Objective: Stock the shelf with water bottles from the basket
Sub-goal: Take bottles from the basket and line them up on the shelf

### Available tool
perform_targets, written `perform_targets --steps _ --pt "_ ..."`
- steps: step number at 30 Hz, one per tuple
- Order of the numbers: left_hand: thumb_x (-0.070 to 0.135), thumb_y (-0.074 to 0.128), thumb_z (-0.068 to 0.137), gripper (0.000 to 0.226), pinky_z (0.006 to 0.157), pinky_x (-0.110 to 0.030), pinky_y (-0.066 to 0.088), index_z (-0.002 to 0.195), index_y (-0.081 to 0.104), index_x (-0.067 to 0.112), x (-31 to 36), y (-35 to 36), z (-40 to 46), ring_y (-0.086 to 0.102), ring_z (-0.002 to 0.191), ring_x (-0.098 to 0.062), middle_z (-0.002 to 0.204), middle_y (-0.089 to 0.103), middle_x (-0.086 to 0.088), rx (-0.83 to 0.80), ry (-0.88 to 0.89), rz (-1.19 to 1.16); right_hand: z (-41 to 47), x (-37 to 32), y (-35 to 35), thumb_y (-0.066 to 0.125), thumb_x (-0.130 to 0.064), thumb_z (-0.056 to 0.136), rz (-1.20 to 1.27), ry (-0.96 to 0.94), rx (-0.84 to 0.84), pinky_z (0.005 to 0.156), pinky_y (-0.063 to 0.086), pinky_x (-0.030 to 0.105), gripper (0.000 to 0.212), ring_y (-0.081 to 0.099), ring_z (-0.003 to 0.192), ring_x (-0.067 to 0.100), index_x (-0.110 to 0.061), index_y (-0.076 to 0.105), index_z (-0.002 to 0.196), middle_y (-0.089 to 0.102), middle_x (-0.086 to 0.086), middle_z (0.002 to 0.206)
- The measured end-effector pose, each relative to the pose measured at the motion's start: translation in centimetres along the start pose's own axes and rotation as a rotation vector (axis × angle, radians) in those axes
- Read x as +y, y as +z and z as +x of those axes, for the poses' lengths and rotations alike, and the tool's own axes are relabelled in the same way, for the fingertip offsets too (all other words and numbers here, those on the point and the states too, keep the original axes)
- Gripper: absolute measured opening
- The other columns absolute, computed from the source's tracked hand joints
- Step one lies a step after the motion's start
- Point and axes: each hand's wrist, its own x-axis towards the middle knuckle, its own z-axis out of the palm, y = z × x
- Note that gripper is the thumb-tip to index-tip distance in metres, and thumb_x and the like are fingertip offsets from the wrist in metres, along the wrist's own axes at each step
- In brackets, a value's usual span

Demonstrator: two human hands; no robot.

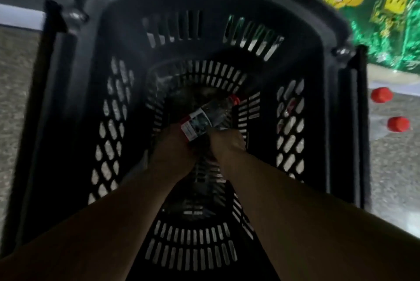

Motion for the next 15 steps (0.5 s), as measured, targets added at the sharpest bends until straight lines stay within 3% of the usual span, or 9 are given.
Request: perform_targets --steps 2,4,7,10,12,15 --pt "0.04 0.06 0.076 0.055 0.09 -0.018 0.046 0.125 0.061 0.013 -1.8 1.7 2.2 0.063 0.105 -0.016 0.12 0.067 -0.007 0.054 0.076 0.011 1.7 -0.4 0.5 0.065 -0.039 0.092 0.185 0.004 0.052 0.096 0.055 0.049 0.048 0.063 0.113 0.038 -0.005 0.065 0.127 0.065 0.018 0.126" --pt "0.051 0.042 0.064 0.069 0.093 -0.037 0.051 0.122 0.06 0.017 -3.9 3.6 4.5 0.062 0.11 -0.026 0.118 0.066 -0.008 0.067 0.071 0.117 3.8 0.0 1.0 0.058 -0.043 0.097 0.253 0.0 0.014 0.106 0.048 0.043 0.055 0.055 0.126 0.036 -0.008 0.055 0.139 0.056 0.015 0.142" --pt "0.054 0.06 0.065 0.069 0.086 -0.044 0.053 0.125 0.053 0.021 -5.5 5.2 6.6 0.061 0.108 -0.032 0.117 0.062 -0.008 0.125 0.015 0.314 6.1 0.0 1.6 0.058 -0.045 0.097 0.363 -0.04 0.013 0.114 0.039 0.041 0.068 0.044 0.138 0.033 -0.009 0.038 0.151 0.042 0.013 0.155" --pt "0.029 0.08 0.063 0.077 0.089 -0.048 0.052 0.133 0.049 0.019 -5.9 6.4 7.1 0.056 0.113 -0.038 0.123 0.056 -0.013 0.117 -0.012 0.278 6.5 -0.2 2.0 0.073 -0.051 0.084 0.46 -0.037 0.087 0.109 0.046 0.045 0.081 0.052 0.13 0.035 -0.01 0.044 0.147 0.05 0.014 0.148" --pt "0.025 0.076 0.06 0.076 0.093 -0.05 0.049 0.132 0.052 0.018 -5.6 6.4 6.2 0.055 0.115 -0.039 0.125 0.057 -0.012 0.108 -0.028 0.132 5.9 -0.6 1.8 0.079 -0.049 0.078 0.525 -0.018 0.081 0.103 0.051 0.046 0.082 0.058 0.121 0.035 -0.009 0.05 0.143 0.058 0.014 0.14" --pt "0.02 0.07 0.069 0.056 0.097 -0.05 0.046 0.124 0.059 0.014 -4.6 5.2 3.5 0.056 0.113 -0.038 0.123 0.059 -0.016 0.088 0.034 -0.014 3.6 -0.9 0.4 0.081 -0.043 0.078 0.54 0.046 0.042 0.096 0.055 0.045 0.075 0.063 0.107 0.031 -0.002 0.055 0.135 0.064 0.011 0.119"
